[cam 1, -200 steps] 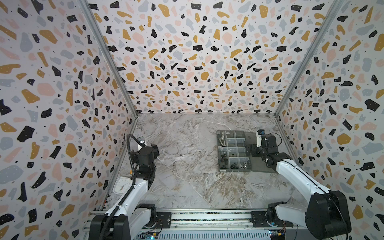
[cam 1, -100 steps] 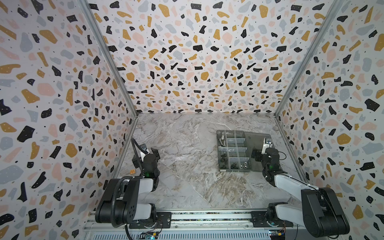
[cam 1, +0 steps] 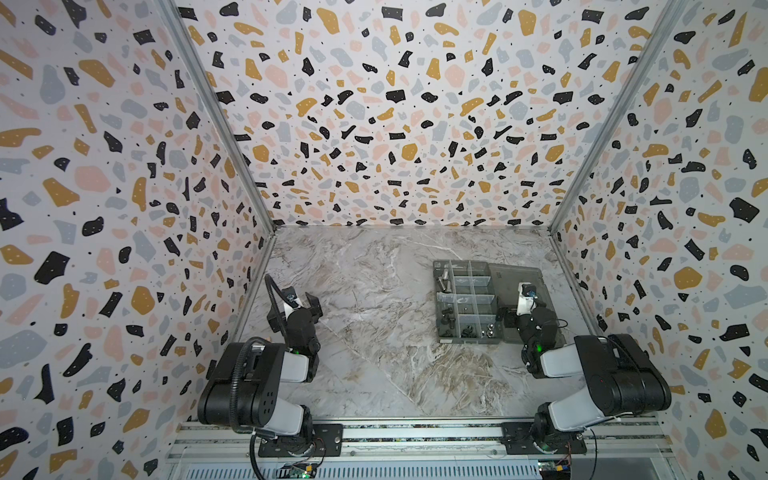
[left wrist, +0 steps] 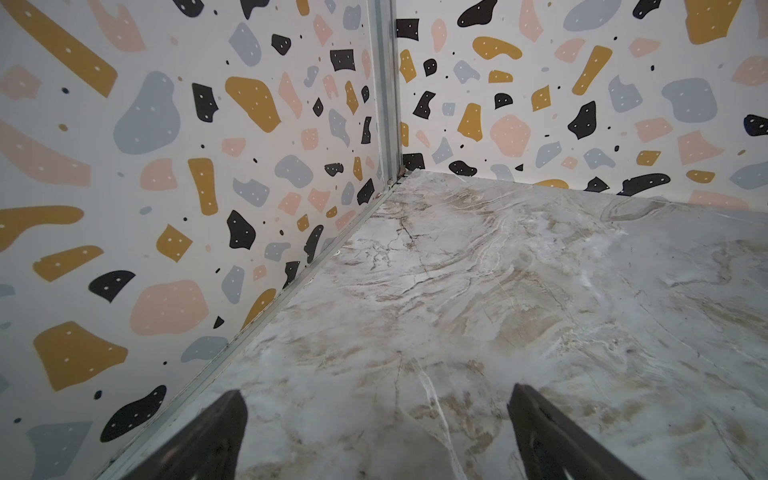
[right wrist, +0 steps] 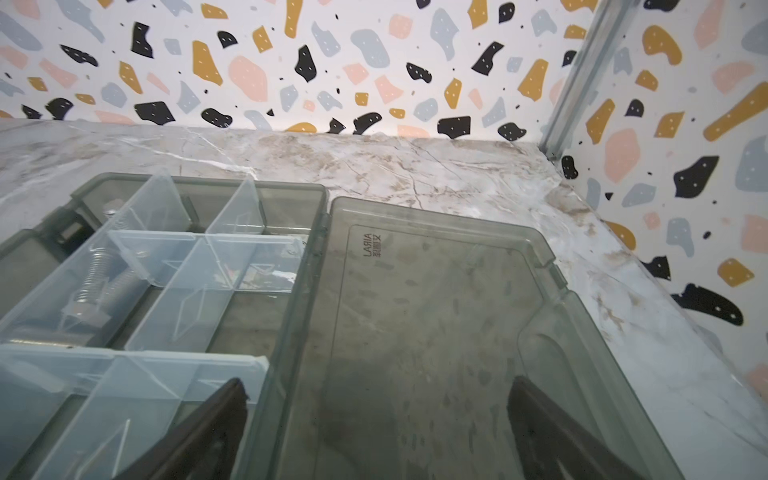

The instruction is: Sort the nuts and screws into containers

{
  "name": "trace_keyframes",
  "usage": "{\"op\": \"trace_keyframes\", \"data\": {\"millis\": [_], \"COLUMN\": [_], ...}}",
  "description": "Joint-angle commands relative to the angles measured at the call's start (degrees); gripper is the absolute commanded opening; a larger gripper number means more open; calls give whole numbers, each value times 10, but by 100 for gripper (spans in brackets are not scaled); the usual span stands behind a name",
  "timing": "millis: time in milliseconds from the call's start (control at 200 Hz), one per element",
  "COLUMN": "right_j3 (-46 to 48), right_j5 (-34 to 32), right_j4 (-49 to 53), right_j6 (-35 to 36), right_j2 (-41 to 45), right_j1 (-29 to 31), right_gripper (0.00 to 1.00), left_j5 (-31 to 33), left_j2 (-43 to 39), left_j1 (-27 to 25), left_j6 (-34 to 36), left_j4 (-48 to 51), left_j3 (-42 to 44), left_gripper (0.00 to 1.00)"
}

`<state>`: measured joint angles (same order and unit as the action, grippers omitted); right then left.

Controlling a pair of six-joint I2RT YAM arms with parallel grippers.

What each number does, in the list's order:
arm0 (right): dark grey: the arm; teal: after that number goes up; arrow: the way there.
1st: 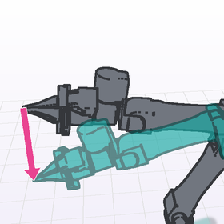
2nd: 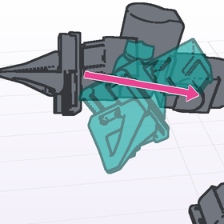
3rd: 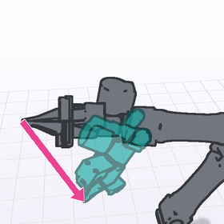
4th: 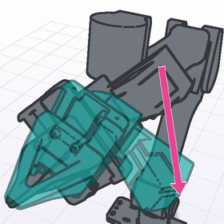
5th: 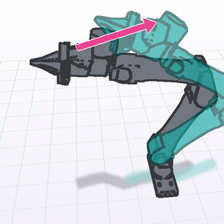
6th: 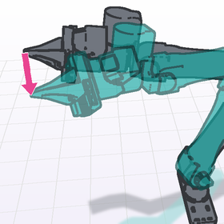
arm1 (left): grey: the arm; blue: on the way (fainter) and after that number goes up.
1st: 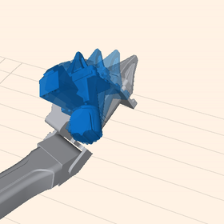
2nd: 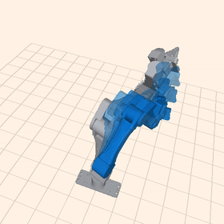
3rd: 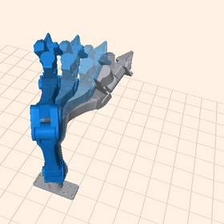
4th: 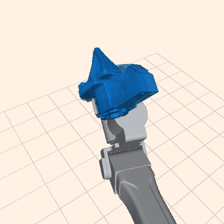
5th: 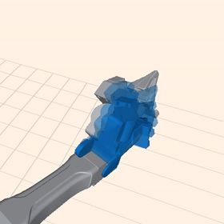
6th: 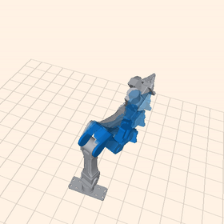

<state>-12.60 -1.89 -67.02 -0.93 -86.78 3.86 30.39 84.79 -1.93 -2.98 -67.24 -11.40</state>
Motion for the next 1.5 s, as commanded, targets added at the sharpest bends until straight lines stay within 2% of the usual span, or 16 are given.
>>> {"op": "trace_keyframes", "data": {"millis": [0, 200, 1492], "right_j3": [2, 9, 6], "right_j5": [14, -5, 5], "right_j4": [-42, -52, -51], "right_j6": [14, 18, 17], "right_j2": [8, 12, 10], "right_j1": [1, 11, 7], "right_gripper": [99, 99, 99], "left_j5": [-2, -2, -1], "left_j2": [5, 5, 9], "left_j1": [-1, -1, -1], "left_j6": [6, 6, 7], "left_j4": [-48, -47, -63], "left_j3": [-6, -6, -2], "left_gripper": [100, 100, 100]}}
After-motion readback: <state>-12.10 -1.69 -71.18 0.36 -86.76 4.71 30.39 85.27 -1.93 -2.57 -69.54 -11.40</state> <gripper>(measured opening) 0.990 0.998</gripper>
